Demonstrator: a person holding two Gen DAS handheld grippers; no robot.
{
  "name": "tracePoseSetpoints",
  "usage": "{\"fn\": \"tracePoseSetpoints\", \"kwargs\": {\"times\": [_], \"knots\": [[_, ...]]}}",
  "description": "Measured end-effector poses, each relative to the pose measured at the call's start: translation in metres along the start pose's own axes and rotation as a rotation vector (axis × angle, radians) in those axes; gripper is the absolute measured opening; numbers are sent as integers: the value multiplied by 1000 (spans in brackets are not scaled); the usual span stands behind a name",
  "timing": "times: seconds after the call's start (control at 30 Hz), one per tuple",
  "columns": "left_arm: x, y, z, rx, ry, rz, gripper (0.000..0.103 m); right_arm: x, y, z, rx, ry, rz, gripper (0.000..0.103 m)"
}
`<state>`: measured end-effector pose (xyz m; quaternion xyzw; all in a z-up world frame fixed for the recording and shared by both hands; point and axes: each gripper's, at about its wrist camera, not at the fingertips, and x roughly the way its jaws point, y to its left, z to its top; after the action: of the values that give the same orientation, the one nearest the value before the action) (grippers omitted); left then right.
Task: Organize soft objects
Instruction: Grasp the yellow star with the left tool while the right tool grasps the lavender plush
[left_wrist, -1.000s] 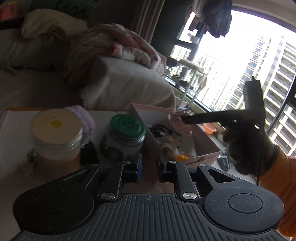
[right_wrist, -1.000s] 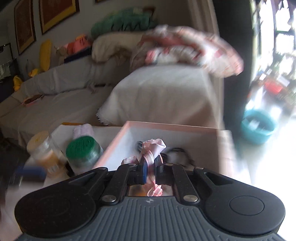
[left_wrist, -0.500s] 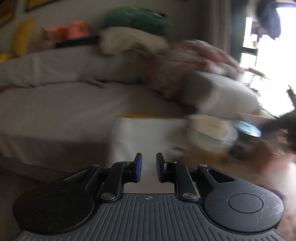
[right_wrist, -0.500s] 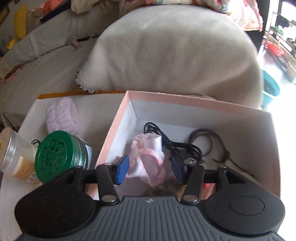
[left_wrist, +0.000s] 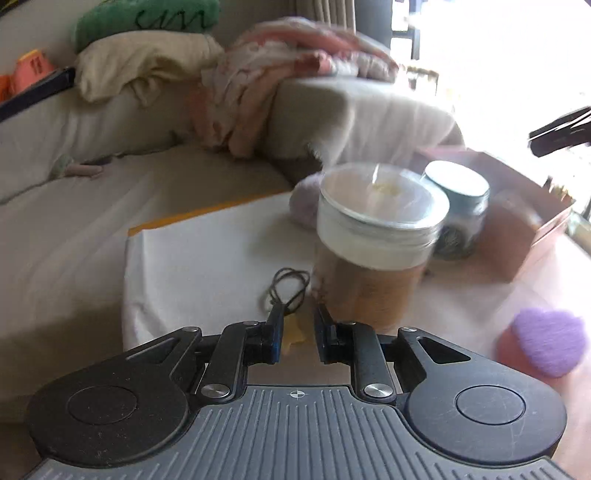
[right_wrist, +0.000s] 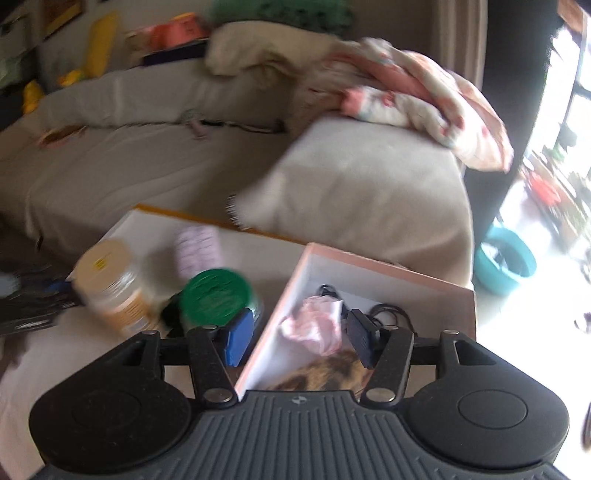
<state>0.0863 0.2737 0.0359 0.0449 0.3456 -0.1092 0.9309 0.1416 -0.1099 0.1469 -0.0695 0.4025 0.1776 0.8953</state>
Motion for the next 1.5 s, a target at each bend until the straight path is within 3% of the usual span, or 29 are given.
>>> {"fn": "tracePoseSetpoints", "kwargs": {"times": [0.1,0.2,0.27,0.4,0.47,0.57,0.67,0.87,0.9,0.93,0.97,1.07,1.27,1.4,1.5], "knots": [[14,6,5,-10,29,19,21,-6,16,-4,-58,10,24,57],[28,10,8,-29,58,23,33,-5,29,-5,-97,19,54,57],[30,7,3,-32,50,22,32,-4,36,-1,-112,10,71,57],[30,5,-4,-45,21,30,32,2,50,26,-92,-8,127,57],[28,4,-10,-52,-10,35,32,14,57,47,-64,2,148,63],[26,8,-16,-92,-31,36,25,52,74,84,-49,72,180,68],[19,14,-19,-141,-34,50,23,113,89,114,0,224,190,68],[2,23,-30,-177,-47,58,23,220,99,130,-8,413,64,68],[0,25,-31,-182,-51,57,23,230,96,129,21,436,64,65],[-2,28,-31,-189,-56,59,23,234,92,128,59,455,80,52],[-5,30,-31,-198,-65,64,23,234,86,127,110,468,107,46],[-23,40,-14,-228,-124,80,23,200,78,129,138,413,163,35],[-96,10,73,-64,-340,125,23,43,38,156,105,59,213,34],[-130,-39,131,22,-446,56,23,-54,-9,151,142,-132,196,34],[-137,-81,162,54,-489,-33,23,-108,-53,127,174,-234,161,34]]}}
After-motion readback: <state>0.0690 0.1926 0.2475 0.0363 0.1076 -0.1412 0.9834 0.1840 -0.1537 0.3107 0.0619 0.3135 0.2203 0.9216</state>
